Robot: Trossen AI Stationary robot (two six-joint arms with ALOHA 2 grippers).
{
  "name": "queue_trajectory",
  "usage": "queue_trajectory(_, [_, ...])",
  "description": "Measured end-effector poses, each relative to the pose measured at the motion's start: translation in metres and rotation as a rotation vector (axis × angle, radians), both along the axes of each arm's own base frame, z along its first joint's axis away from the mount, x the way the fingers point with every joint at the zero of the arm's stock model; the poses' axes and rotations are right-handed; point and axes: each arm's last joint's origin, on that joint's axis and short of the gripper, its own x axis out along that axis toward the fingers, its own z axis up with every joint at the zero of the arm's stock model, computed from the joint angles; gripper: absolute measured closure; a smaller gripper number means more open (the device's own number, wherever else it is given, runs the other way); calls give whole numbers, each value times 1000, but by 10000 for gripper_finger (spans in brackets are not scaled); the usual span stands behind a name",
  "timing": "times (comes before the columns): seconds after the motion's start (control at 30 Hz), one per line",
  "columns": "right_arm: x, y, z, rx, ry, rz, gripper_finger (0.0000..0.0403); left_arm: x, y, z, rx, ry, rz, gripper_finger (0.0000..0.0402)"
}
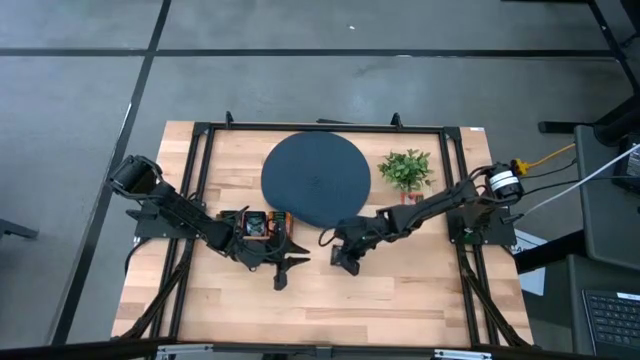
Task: Pick & Place Tea
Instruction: Put the blue tea bag into the middle section of the wooden organizer
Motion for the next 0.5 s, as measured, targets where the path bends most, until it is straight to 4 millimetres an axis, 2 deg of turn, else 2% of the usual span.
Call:
queue_trajectory(0.13, [3, 9, 7, 76, -71, 74, 394, 0, 0, 1, -23, -3, 7, 316])
queue_trajectory(0.27, [-2, 13, 3, 113, 9, 76, 394, 5, -3, 8, -35, -18, -5, 316])
queue_trajectory(0.4, [-6, 23, 8, 53, -17, 39, 392, 12, -7, 16, -1, 16, -11, 316])
queue_trajectory(0.5, [-14, 32, 21, -26, -53, -7, 394, 22, -8, 12, 33, 81, 14, 316])
